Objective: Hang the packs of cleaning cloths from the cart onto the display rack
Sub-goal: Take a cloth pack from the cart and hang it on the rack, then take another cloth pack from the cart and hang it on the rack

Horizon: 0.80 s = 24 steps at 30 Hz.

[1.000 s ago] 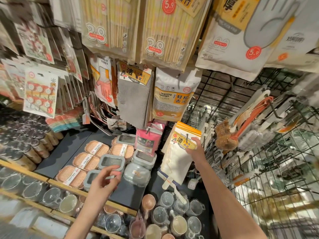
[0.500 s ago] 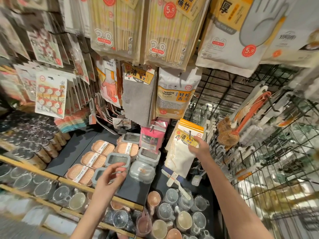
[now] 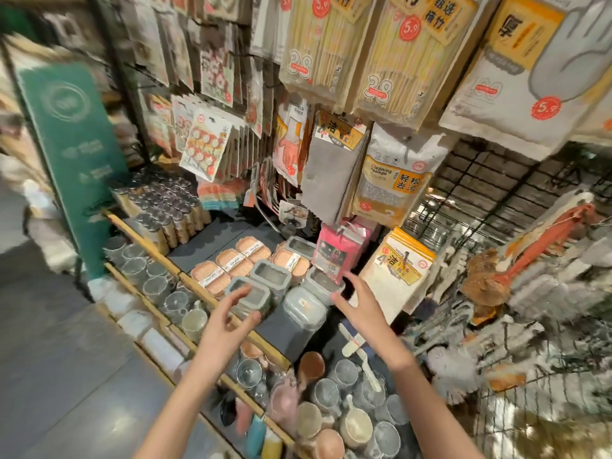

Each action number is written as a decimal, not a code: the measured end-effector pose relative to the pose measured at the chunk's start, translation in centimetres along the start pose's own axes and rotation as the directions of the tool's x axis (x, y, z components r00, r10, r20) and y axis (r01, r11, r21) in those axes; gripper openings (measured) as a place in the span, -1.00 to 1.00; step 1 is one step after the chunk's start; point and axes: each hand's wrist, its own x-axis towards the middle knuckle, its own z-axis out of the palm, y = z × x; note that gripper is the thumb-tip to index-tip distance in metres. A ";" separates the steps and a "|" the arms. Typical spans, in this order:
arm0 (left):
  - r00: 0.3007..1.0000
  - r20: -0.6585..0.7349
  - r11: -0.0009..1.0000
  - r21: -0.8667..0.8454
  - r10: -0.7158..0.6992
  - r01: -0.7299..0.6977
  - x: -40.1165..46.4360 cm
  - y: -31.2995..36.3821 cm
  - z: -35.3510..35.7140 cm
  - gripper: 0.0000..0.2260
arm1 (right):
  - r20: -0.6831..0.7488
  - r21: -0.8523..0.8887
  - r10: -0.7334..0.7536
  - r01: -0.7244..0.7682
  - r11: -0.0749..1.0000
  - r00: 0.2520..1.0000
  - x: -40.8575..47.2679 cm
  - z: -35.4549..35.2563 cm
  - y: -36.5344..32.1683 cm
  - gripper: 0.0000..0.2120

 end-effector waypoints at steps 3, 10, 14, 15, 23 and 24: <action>0.995 -0.097 1.000 0.024 -0.003 0.005 -2.7 -0.3 -0.8 -0.59 | 0.101 -0.067 -0.085 0.092 0.994 0.991 -1.3 1.5 -1.4 -0.42; 0.919 -0.386 0.989 0.091 -0.074 0.118 -10.1 -3.1 -6.4 -0.56 | 0.394 -0.112 -0.303 0.372 0.921 0.868 -4.6 9.2 -7.2 -0.35; 0.818 -0.567 0.971 0.128 -0.096 0.203 -15.0 -4.5 -10.7 -0.52 | 0.507 -0.077 -0.406 0.509 0.857 0.760 -6.7 15.2 -11.0 -0.35; 0.785 -0.609 0.962 0.132 -0.113 0.240 -16.2 -5.0 -11.9 -0.48 | 0.539 -0.061 -0.433 0.546 0.835 0.722 -7.3 16.9 -11.9 -0.35; 0.451 -0.867 0.890 0.017 -0.214 0.455 -26.7 -8.8 -22.1 -0.44 | 0.745 0.119 -0.548 0.733 0.670 0.380 -13.5 31.5 -20.5 -0.28; 0.405 -0.886 0.882 -0.009 -0.225 0.471 -27.9 -9.4 -23.5 -0.46 | 0.760 0.143 -0.556 0.747 0.650 0.338 -14.6 33.3 -21.7 -0.26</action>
